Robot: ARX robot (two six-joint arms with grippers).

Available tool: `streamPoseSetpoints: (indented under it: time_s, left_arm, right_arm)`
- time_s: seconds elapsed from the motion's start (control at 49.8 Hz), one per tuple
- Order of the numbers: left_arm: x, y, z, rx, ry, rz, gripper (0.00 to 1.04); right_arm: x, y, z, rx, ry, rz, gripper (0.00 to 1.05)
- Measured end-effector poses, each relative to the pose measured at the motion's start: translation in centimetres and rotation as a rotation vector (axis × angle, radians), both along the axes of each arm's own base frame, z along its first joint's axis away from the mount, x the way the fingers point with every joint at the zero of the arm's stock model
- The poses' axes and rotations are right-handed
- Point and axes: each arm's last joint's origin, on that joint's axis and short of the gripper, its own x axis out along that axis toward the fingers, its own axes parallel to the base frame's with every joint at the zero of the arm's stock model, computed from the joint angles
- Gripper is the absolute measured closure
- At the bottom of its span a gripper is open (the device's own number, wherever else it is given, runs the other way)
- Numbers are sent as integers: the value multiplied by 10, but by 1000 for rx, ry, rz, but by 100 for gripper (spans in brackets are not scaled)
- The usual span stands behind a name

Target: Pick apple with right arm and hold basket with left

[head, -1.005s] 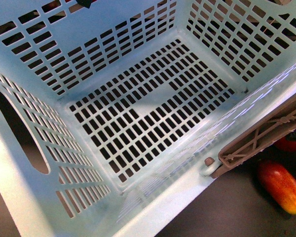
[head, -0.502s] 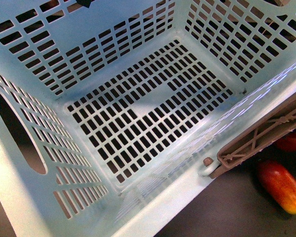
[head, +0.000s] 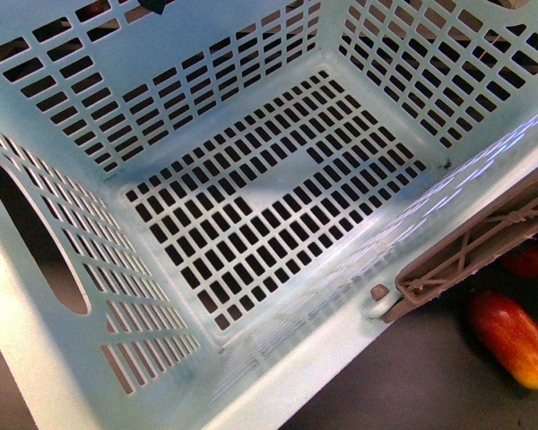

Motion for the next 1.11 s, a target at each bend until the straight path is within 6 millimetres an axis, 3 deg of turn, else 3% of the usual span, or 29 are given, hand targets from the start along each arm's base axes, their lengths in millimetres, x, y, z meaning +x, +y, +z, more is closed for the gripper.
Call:
streamPoseSetpoints:
  time_s: [0.1, 0.281, 0.362, 0.442, 0.663, 0.764, 0.864, 1.005, 1.105]
  left_arm:
    - [0, 0, 0, 0, 0, 1, 87]
    - [0, 0, 0, 0, 0, -1, 87]
    - [0, 0, 0, 0, 0, -1, 87]
    - [0, 0, 0, 0, 0, 0, 87]
    - [0, 0, 0, 0, 0, 0, 87]
    - [0, 0, 0, 0, 0, -1, 87]
    - [0, 0, 0, 0, 0, -1, 87]
    - [0, 0, 0, 0, 0, 0, 87]
    - [0, 0, 0, 0, 0, -1, 87]
  right_arm:
    - [-9, -3, 14, 18, -24, -27, 23]
    - [-23, -9, 63, 23, -136, -24, 23]
    - [-35, -9, 101, 45, -217, 0, 23]
    - [-44, -8, 124, 61, -267, 18, 23]
    - [-86, 5, 230, 113, -499, 99, 24]
    - [-105, 20, 280, 115, -625, 142, 24]
    - [-120, 40, 314, 132, -722, 188, 24]
    - [-130, 75, 338, 204, -789, 262, 24]
    - [-131, 109, 338, 246, -779, 333, 24]
